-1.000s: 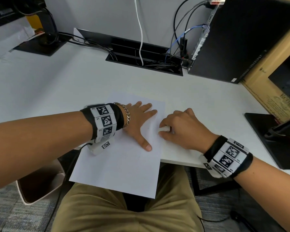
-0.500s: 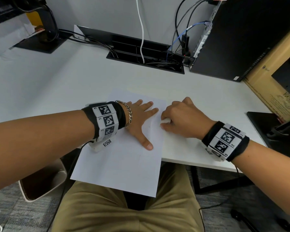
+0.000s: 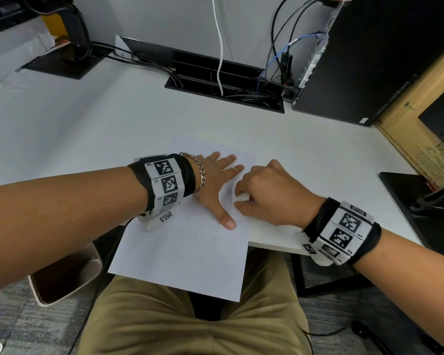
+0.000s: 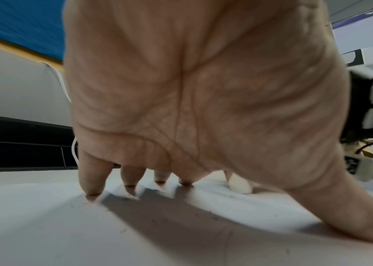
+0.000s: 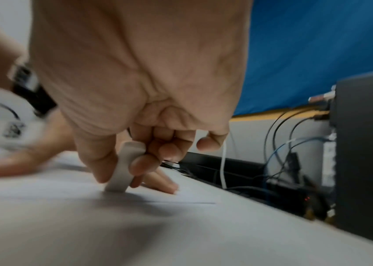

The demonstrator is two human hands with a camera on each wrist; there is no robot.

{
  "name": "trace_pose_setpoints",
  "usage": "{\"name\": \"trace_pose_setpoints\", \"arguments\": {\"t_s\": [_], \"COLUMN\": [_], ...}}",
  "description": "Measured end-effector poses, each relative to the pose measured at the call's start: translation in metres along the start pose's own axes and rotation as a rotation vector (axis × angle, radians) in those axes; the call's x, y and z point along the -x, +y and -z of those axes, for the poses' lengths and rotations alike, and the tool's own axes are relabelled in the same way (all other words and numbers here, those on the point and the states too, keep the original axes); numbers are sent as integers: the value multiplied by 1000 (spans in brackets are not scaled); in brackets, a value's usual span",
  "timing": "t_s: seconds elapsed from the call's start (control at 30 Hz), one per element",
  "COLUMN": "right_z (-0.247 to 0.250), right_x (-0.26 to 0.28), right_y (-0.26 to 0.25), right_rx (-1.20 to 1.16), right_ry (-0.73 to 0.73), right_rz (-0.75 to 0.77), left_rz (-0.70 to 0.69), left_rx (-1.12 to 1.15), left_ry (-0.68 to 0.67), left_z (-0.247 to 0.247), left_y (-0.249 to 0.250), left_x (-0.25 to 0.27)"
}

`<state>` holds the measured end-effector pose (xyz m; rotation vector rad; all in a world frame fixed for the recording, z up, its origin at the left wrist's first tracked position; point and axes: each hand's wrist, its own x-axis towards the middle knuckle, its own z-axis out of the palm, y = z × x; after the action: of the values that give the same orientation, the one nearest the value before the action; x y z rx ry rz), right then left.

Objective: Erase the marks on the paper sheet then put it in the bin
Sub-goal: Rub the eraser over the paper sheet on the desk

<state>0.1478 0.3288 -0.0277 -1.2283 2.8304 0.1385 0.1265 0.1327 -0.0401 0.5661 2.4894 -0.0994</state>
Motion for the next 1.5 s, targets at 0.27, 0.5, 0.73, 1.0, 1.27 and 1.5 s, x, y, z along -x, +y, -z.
{"name": "trace_pose_setpoints", "arguments": {"t_s": [0.27,0.5,0.73,1.0,1.27,1.5], "right_z": [-3,6,7,5,6,9], "right_x": [0,-3,-4,-3,-18,-19], "right_y": [5,23,29,38,49,49], "right_rx": [51,58,32,-37,-25,-42], "right_ry": [12,4,-39,-66,-27,-41], "right_rz": [-12,-79,-13,-7,-77,-49], "left_rz": [5,12,19,22,23,39], "left_rx": [-3,9,16,9,9,-6], "left_ry": [-3,-1,-5,3,-3,-20], "left_z": [0,1,2,3,4,6], "left_y": [0,1,0,2,3,4], "left_x": [1,2,1,3,4,4]}}
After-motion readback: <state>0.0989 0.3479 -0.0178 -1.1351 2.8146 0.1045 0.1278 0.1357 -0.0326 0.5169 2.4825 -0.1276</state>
